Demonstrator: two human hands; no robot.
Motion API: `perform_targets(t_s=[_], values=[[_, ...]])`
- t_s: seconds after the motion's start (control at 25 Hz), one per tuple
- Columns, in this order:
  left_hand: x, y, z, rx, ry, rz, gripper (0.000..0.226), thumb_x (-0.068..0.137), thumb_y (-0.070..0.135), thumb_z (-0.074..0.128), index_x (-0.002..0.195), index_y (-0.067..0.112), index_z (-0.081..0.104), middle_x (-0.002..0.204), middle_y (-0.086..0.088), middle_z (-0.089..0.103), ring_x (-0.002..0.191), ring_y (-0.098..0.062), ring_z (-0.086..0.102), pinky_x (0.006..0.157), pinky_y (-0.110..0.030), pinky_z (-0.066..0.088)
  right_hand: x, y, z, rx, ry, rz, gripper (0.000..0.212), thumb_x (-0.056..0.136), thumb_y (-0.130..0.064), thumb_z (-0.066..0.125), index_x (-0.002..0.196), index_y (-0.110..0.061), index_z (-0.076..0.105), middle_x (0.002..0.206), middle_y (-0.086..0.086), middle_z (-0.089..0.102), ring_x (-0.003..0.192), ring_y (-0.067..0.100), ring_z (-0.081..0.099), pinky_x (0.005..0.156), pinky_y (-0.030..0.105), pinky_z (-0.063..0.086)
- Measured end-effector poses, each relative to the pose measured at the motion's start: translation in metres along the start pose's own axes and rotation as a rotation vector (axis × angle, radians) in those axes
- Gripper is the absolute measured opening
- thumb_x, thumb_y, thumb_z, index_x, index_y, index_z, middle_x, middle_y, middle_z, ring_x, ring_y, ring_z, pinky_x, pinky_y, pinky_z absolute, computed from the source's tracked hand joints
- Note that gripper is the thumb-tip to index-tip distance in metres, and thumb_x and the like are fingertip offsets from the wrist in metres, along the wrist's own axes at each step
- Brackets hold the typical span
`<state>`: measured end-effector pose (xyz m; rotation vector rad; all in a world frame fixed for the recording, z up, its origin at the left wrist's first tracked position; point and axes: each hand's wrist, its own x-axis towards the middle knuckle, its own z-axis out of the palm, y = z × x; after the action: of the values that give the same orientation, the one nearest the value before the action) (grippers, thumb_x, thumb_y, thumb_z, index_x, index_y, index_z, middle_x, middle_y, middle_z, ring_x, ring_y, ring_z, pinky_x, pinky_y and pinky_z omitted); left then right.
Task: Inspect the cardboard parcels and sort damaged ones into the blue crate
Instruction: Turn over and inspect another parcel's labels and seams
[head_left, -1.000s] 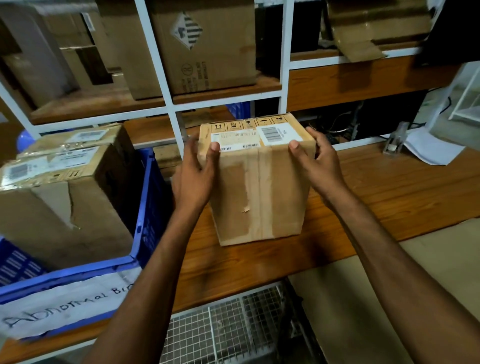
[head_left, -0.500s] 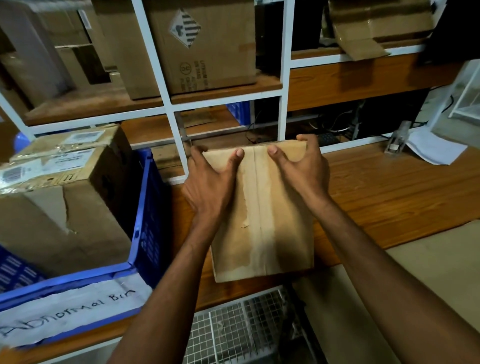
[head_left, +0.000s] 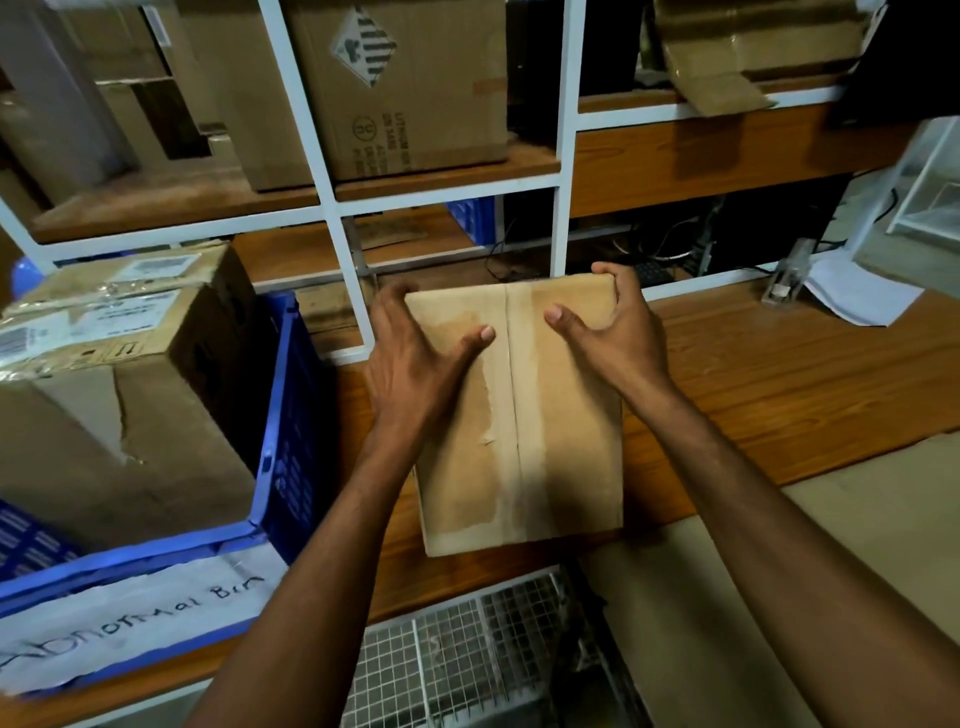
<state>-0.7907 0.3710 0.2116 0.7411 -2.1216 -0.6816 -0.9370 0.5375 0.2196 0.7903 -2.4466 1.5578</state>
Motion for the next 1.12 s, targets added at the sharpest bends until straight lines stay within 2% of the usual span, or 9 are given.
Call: perform_targets(t_s=[0.12, 0.24, 0.32, 0.52, 0.72, 0.8, 0.88, 1.0, 1.12], values=[[0.000, -0.008, -0.010, -0.111, -0.005, 0.014, 0.053, 0.091, 0.059, 0.070, 0.128, 0.035, 0.041, 0.120, 0.013, 0.055, 0.098, -0.003, 0.055, 0.076, -0.025, 0.049, 0.001, 0.005, -0.006, 0.077, -0.018, 0.011, 0.058, 0.089, -0.048, 0.075, 0.139, -0.031, 0.050, 0.097, -0.024, 0.055, 0.092, 0.005, 0.061, 0.077, 0.030, 0.053], [0.006, -0.009, -0.018, -0.116, 0.056, 0.045, 0.018, 0.107, 0.050, 0.048, 0.119, 0.037, 0.050, 0.099, 0.016, 0.061, 0.086, -0.002, 0.062, 0.073, -0.034, 0.060, 0.010, 0.004, -0.018, 0.119, -0.071, 0.011, 0.040, 0.099, -0.041, 0.065, 0.136, -0.030, 0.056, 0.104, -0.020, 0.059, 0.092, -0.002, 0.059, 0.072, 0.027, 0.052], [0.010, -0.014, -0.017, -0.101, 0.073, 0.041, 0.028, 0.110, 0.048, 0.040, 0.116, 0.027, 0.057, 0.097, 0.007, 0.066, 0.085, -0.013, 0.066, 0.076, -0.040, 0.060, 0.015, 0.008, -0.023, 0.130, -0.104, 0.014, 0.034, 0.101, -0.041, 0.062, 0.133, -0.030, 0.058, 0.107, -0.019, 0.060, 0.096, 0.000, 0.060, 0.078, 0.031, 0.055], [0.015, -0.015, -0.017, -0.126, 0.061, 0.047, 0.025, 0.112, 0.040, 0.040, 0.114, 0.023, 0.059, 0.100, 0.004, 0.066, 0.088, -0.010, 0.064, 0.070, -0.026, 0.047, 0.016, 0.010, -0.015, 0.102, -0.050, -0.002, 0.034, 0.107, -0.036, 0.051, 0.139, -0.029, 0.058, 0.122, -0.010, 0.060, 0.110, 0.014, 0.061, 0.089, 0.033, 0.052], [0.009, -0.010, -0.015, -0.216, -0.016, 0.018, 0.037, 0.104, 0.042, 0.058, 0.136, 0.026, 0.050, 0.120, 0.011, 0.060, 0.103, -0.006, 0.060, 0.080, -0.026, 0.054, 0.011, 0.009, -0.008, 0.071, -0.017, 0.012, 0.043, 0.104, -0.030, 0.057, 0.146, -0.033, 0.051, 0.128, -0.006, 0.062, 0.117, 0.018, 0.060, 0.097, 0.041, 0.054], [0.009, -0.012, -0.012, -0.230, -0.045, -0.009, 0.045, 0.099, 0.043, 0.067, 0.136, 0.028, 0.047, 0.123, 0.012, 0.058, 0.110, -0.011, 0.061, 0.089, -0.039, 0.059, 0.005, 0.008, -0.003, 0.056, -0.036, 0.044, 0.053, 0.100, -0.037, 0.063, 0.150, -0.035, 0.044, 0.130, -0.005, 0.061, 0.117, 0.020, 0.060, 0.097, 0.041, 0.053], [0.005, -0.008, -0.011, -0.223, -0.054, -0.004, 0.063, 0.088, 0.047, 0.077, 0.137, 0.034, 0.040, 0.126, 0.014, 0.051, 0.113, -0.011, 0.057, 0.087, -0.035, 0.055, -0.004, 0.004, 0.002, 0.015, -0.058, 0.037, 0.073, 0.092, -0.046, 0.072, 0.152, -0.038, 0.033, 0.127, -0.007, 0.057, 0.112, 0.019, 0.059, 0.092, 0.041, 0.053], [0.002, -0.007, -0.005, -0.163, -0.014, -0.021, 0.073, 0.084, 0.050, 0.081, 0.140, 0.031, 0.038, 0.127, 0.014, 0.048, 0.112, -0.007, 0.049, 0.088, -0.032, 0.042, -0.001, 0.006, 0.005, 0.014, -0.021, 0.035, 0.080, 0.084, -0.047, 0.080, 0.148, -0.038, 0.033, 0.120, -0.009, 0.057, 0.112, 0.022, 0.061, 0.094, 0.048, 0.055], [-0.002, -0.003, -0.001, -0.074, -0.035, 0.023, 0.096, 0.078, 0.066, 0.078, 0.149, 0.030, 0.025, 0.148, 0.000, 0.041, 0.117, -0.014, 0.046, 0.087, -0.036, 0.044, -0.004, 0.000, 0.009, -0.022, -0.046, 0.050, 0.096, 0.077, -0.053, 0.084, 0.150, -0.037, 0.025, 0.126, -0.005, 0.054, 0.113, 0.022, 0.059, 0.092, 0.044, 0.054]])
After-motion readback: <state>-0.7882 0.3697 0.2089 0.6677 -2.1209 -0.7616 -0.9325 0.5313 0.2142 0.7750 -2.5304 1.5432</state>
